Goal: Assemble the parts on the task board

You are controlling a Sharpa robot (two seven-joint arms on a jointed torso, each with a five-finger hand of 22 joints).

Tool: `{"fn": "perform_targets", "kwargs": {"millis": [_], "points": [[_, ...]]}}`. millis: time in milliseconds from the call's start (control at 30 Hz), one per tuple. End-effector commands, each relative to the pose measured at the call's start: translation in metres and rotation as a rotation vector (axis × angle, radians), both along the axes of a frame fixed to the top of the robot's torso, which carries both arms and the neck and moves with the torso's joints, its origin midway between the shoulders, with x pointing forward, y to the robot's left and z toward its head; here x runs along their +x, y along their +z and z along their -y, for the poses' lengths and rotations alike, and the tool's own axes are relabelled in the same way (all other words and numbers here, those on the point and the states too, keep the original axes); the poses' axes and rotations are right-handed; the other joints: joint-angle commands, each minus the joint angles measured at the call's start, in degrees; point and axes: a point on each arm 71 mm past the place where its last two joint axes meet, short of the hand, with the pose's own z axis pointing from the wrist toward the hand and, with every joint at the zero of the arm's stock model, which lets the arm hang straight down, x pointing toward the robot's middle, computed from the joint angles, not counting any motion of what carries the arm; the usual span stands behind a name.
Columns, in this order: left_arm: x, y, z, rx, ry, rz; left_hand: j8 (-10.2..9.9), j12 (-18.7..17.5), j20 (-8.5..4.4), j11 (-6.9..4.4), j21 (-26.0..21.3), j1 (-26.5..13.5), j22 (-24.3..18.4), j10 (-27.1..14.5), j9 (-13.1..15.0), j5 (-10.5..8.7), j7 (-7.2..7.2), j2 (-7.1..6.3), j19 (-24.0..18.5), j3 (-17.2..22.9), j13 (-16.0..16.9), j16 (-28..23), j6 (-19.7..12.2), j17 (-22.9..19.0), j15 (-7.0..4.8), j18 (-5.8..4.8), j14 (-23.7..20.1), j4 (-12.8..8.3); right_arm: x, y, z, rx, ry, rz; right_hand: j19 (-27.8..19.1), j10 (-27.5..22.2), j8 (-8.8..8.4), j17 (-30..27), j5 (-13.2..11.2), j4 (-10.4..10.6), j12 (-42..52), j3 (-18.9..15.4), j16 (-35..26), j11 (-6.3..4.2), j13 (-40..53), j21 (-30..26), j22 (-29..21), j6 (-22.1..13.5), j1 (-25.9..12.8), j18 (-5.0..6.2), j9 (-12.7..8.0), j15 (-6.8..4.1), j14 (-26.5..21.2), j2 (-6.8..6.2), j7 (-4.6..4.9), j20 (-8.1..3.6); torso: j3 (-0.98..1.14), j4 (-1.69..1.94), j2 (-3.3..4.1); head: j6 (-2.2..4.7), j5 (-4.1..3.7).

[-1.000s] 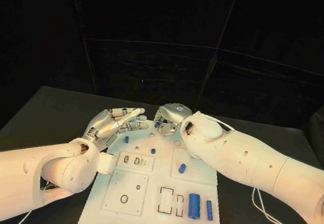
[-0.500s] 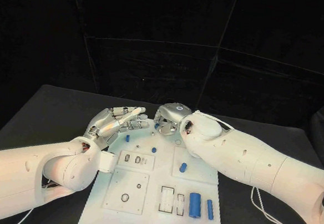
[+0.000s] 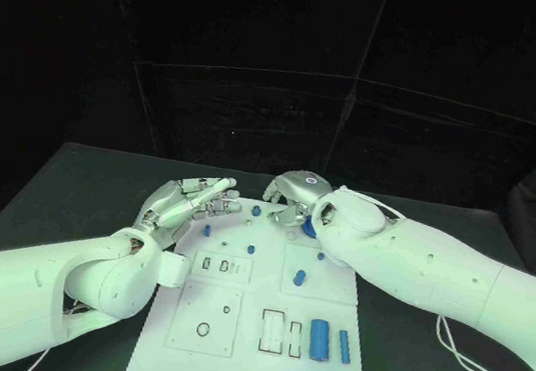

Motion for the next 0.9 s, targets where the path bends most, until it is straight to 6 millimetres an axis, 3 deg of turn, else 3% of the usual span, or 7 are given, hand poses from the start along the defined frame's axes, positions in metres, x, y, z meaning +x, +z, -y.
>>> {"fn": "perform_targets", "kwargs": {"millis": [33, 167, 267, 333, 367, 433, 900], "points": [[0.000, 0.001, 0.000, -0.009, -0.015, 0.003, -0.36, -0.40, -0.03, 0.13, -0.12, -0.34, -0.07, 0.13, -0.10, -0.13, 2.69, 0.42, 0.56, -0.17, -0.09, -0.39, -0.10, -0.10, 0.10, 0.80, 0.48, 0.05, -0.004, 0.008, 0.027, 0.126, -0.079, -0.026, 1.83, 5.12, 0.58, 5.38, 0.53, 1.08, 2.77, -0.31, 4.89, -1.14, 0.96, 2.07, 2.14, 1.34, -1.05, 0.23, 0.09, -0.76, 1.53, 0.04, -0.71, -0.47, -0.04, -0.31, -0.08, 0.12, -0.42], [0.000, 0.001, -0.001, -0.008, -0.013, 0.002, -0.39, -0.43, -0.03, 0.14, -0.15, -0.34, -0.09, 0.10, -0.10, -0.14, 2.70, 0.40, 0.56, -0.18, -0.09, -0.42, -0.13, -0.11, 0.11, 0.80, 0.47, 0.02, -0.009, 0.007, 0.060, 0.175, -0.154, -0.129, 7.21, 12.02, 0.11, 15.33, 1.21, 3.05, 7.91, -2.92, 13.31, -2.96, 3.90, 9.19, 12.97, 1.53, -3.02, -1.53, -0.19, -2.18, 2.85, -1.72, -2.13, -1.86, 0.13, -0.78, -0.24, 0.09, -0.46], [0.001, 0.001, -0.002, -0.007, -0.011, 0.002, -0.39, -0.43, -0.03, 0.14, -0.15, -0.34, -0.09, 0.10, -0.10, -0.14, 2.70, 0.40, 0.56, -0.18, -0.09, -0.42, -0.13, -0.11, 0.11, 0.80, 0.47, 0.02, -0.011, 0.005, 0.080, 0.175, -0.197, -0.194, 10.34, 14.33, -0.83, 24.57, 4.10, 5.44, 12.68, -7.83, 20.45, -3.11, 7.60, 13.72, 20.03, -1.29, -5.14, -2.68, -0.52, -2.40, 3.47, -3.59, -2.20, -2.28, 0.28, -1.00, -0.30, 0.07, -0.40], [0.001, 0.001, -0.003, -0.006, -0.010, 0.002, -0.39, -0.43, -0.03, 0.14, -0.15, -0.34, -0.09, 0.10, -0.10, -0.14, 2.70, 0.40, 0.56, -0.18, -0.09, -0.42, -0.13, -0.11, 0.11, 0.80, 0.47, 0.02, -0.011, 0.004, 0.089, 0.161, -0.218, -0.223, 11.38, 12.39, -0.14, 29.88, 5.53, 8.20, 18.12, -14.20, 24.80, -3.15, 12.87, 16.30, 23.64, -2.20, -3.85, -3.21, -0.22, -2.41, 3.03, -3.05, -2.22, -2.39, 0.37, -1.06, -0.34, -0.02, -0.25], [0.001, 0.001, -0.003, -0.006, -0.009, 0.002, -0.39, -0.43, -0.03, 0.14, -0.15, -0.34, -0.09, 0.10, -0.10, -0.14, 2.70, 0.40, 0.56, -0.18, -0.09, -0.42, -0.13, -0.11, 0.11, 0.80, 0.47, 0.02, -0.011, 0.003, 0.094, 0.153, -0.229, -0.238, 11.25, 8.43, 0.25, 32.43, 6.40, 10.96, 24.05, -18.66, 27.22, -3.24, 19.11, 17.79, 25.45, -2.43, -0.11, -3.59, -0.17, -2.28, 2.42, -0.99, -2.37, -1.96, 0.37, -1.02, -0.34, -0.07, -0.28], [0.001, 0.001, -0.003, -0.006, -0.009, 0.002, -0.42, -0.45, -0.03, 0.15, -0.16, -0.33, -0.10, 0.09, -0.10, -0.14, 2.70, 0.40, 0.57, -0.18, -0.09, -0.44, -0.15, -0.12, 0.12, 0.79, 0.47, -0.02, -0.009, 0.002, 0.101, 0.134, -0.249, -0.265, 11.96, 7.13, 0.56, 36.54, 5.94, 14.22, 30.31, -21.08, 30.03, -3.08, 25.33, 19.87, 28.85, -2.86, 1.48, -3.97, -0.22, -2.12, 2.51, -1.41, -1.78, -1.71, 0.30, -0.89, -0.27, 0.01, -0.46], [0.002, -0.002, -0.002, -0.004, -0.015, -0.004, -0.43, -0.46, -0.03, 0.15, -0.17, -0.31, -0.11, 0.09, -0.10, -0.14, 2.70, 0.39, 0.57, -0.18, -0.09, -0.45, -0.16, -0.12, 0.12, 0.79, 0.47, -0.04, 0.001, -0.006, 0.097, 0.068, -0.284, -0.312, 14.86, 11.54, 1.25, 45.89, 6.38, 17.14, 51.33, -21.38, 35.92, -2.44, 49.56, 25.02, 38.18, -4.24, 5.57, -5.36, -0.26, -1.52, 3.44, -0.51, -1.48, -1.32, 0.16, -0.80, -0.14, -0.35, -0.61]]}}
